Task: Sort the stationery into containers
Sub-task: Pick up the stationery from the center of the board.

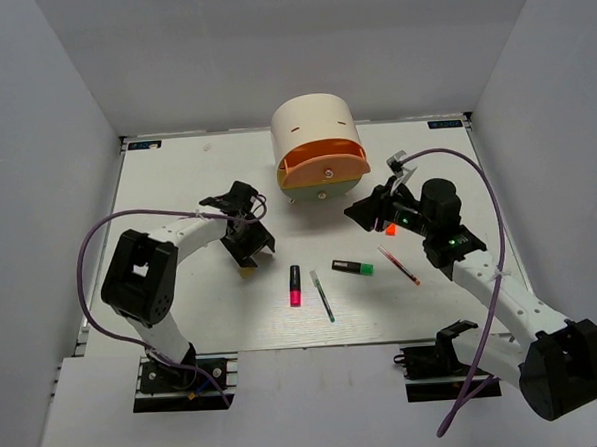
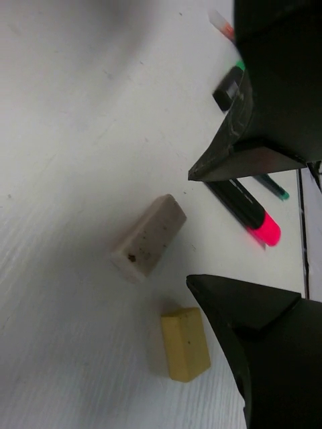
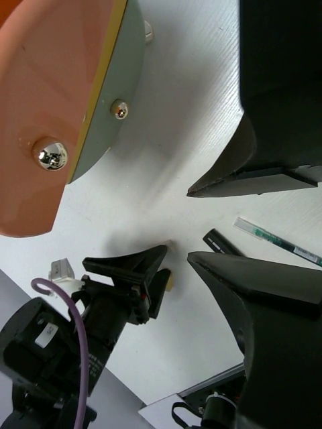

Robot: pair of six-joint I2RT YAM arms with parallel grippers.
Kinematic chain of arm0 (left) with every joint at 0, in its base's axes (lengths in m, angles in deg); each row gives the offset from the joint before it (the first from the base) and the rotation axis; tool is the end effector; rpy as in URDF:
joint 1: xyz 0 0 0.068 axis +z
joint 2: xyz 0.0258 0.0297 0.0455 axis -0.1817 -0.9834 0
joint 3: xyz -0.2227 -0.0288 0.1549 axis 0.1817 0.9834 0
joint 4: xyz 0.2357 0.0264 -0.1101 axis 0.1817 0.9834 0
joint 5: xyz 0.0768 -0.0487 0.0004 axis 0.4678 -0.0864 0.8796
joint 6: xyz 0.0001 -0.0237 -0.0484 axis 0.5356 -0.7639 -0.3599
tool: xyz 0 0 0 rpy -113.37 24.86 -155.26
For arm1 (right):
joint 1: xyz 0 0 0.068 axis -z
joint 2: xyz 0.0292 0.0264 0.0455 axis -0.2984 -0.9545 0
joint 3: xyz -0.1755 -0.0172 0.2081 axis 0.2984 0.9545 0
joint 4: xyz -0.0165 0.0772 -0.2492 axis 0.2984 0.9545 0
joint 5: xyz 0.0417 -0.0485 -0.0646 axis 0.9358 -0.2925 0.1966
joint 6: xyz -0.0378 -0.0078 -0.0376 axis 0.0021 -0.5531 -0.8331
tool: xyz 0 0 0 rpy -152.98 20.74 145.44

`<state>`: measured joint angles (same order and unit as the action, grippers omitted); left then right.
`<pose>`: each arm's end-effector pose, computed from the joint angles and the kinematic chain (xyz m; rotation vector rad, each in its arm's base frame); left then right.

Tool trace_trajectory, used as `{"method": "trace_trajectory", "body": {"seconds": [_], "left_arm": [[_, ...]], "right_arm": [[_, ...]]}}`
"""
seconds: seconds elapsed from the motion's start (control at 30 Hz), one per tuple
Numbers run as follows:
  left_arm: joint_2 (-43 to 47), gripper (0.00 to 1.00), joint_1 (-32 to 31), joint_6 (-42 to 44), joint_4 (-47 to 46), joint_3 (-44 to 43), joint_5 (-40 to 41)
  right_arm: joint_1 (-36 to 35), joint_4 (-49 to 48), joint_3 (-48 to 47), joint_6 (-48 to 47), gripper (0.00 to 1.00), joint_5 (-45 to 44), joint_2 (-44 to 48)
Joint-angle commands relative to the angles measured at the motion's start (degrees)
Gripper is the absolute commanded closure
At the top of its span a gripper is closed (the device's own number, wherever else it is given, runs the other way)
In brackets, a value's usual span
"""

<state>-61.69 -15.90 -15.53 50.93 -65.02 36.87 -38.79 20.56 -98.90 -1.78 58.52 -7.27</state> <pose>0.2806 -0.1419 0.1722 -0.8352 2.8730 -0.3255 0.2178 0.1027 0.2948 -0.4240 1.7203 0.8909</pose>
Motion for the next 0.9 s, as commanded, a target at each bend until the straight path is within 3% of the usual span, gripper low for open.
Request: {"method": "trace_trajectory", "body": {"seconds": [0.0,0.3,0.43,0.57,0.67,0.77,0.87], "left_arm": [[-1.5,0.33,-0.1,-7.0,-2.8,-1.1,2.4],[-8.8,0.41,-0.1,-8.7,2.3,-6.8,6.1],[-9.9,0.64,-0.1,-9.2,2.9,-7.9,6.1],[-9.3,0.70,-0.1,-7.6,4.1,-7.3,6.1],[-8.8,0.82,-0.1,-4.8,4.8,-6.8,6.1],[-5.6,0.94,-0.8,-0.8,4.2,-7.3,6.1],[1.1,1.00,-1.4,3.1,0.0,-9.2,6.1]], "right_arm": [[0.2,-2.7,0.6,-1.8,0.55,-0.4,2.0],[0.1,-2.7,2.1,-2.0,0.55,-1.2,4.2],[0.2,-2.3,2.4,-2.7,0.55,-1.6,4.8],[0.4,-1.8,2.6,-3.1,0.55,-2.2,5.7],[0.1,-2.0,2.7,-3.2,0.55,-2.2,5.7],[0.2,-2.0,2.8,-3.4,0.55,-2.1,6.0],[0.0,-2.0,2.9,-5.2,0.54,-2.1,6.5]]}}
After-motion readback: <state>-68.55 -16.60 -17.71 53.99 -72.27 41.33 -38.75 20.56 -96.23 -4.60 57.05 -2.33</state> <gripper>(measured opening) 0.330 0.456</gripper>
